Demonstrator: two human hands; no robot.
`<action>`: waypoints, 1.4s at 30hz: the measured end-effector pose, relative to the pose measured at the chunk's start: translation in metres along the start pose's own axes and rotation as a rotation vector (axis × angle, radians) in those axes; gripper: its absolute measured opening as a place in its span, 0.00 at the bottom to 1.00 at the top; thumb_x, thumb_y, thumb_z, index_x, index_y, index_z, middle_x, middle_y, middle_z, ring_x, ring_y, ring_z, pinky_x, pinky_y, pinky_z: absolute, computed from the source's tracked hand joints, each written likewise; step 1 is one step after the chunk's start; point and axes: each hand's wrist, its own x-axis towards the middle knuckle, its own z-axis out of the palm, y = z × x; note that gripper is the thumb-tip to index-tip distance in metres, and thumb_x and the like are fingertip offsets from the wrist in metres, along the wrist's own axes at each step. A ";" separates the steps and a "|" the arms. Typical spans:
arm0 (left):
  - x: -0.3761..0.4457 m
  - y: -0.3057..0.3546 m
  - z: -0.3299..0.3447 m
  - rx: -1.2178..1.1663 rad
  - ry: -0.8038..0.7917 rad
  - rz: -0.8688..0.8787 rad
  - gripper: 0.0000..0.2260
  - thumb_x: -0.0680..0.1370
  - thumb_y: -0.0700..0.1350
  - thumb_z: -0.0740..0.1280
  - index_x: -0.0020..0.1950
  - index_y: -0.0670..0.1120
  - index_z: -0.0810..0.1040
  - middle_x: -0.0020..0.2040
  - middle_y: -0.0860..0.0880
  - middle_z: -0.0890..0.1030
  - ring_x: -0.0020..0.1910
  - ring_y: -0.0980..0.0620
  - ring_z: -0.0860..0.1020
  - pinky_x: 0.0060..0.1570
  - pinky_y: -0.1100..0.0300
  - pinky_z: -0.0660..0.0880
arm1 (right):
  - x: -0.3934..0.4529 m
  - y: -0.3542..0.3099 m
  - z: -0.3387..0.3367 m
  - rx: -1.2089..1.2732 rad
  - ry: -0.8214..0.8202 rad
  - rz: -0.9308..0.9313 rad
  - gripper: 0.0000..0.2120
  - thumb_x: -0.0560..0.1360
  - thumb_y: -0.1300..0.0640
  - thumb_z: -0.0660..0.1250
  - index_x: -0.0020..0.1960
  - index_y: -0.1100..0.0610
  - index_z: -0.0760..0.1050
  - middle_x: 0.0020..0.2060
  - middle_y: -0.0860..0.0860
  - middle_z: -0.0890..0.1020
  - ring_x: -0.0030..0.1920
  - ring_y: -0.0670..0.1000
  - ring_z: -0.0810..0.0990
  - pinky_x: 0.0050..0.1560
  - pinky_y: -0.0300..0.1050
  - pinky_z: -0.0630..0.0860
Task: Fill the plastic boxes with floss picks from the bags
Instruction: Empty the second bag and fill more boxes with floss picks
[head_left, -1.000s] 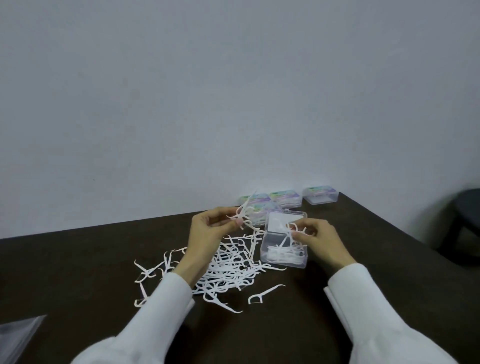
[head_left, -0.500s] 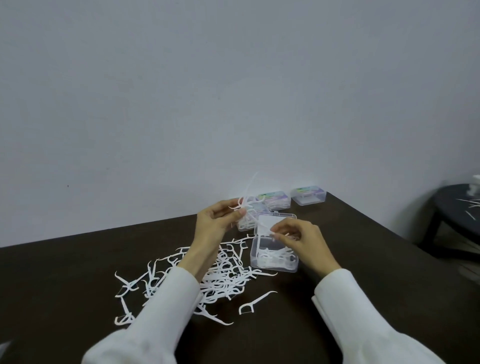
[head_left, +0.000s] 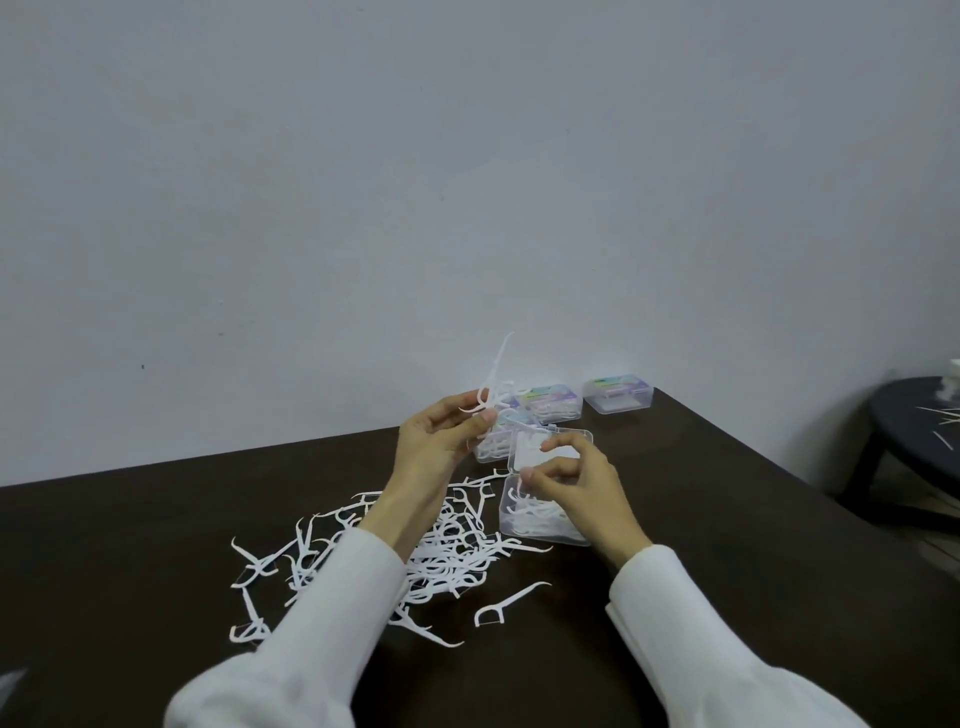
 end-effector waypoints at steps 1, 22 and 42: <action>0.000 -0.001 0.000 -0.010 0.003 -0.005 0.10 0.70 0.31 0.70 0.49 0.42 0.81 0.43 0.46 0.84 0.43 0.53 0.81 0.45 0.66 0.79 | 0.000 0.000 -0.001 0.033 0.007 0.011 0.14 0.71 0.61 0.72 0.52 0.53 0.70 0.35 0.51 0.84 0.40 0.49 0.83 0.53 0.45 0.78; 0.002 -0.002 -0.007 -0.066 0.169 0.049 0.11 0.71 0.30 0.70 0.50 0.41 0.80 0.43 0.47 0.83 0.42 0.55 0.81 0.40 0.69 0.77 | 0.000 -0.008 -0.013 -0.144 0.007 -0.170 0.14 0.74 0.64 0.67 0.56 0.52 0.71 0.37 0.50 0.78 0.29 0.42 0.75 0.33 0.31 0.73; 0.002 -0.022 -0.015 0.419 0.231 0.038 0.10 0.68 0.34 0.75 0.42 0.49 0.82 0.43 0.45 0.84 0.47 0.47 0.82 0.52 0.53 0.79 | 0.006 0.001 -0.029 -0.308 0.354 -0.087 0.04 0.75 0.59 0.65 0.44 0.57 0.79 0.39 0.50 0.79 0.38 0.45 0.76 0.37 0.33 0.70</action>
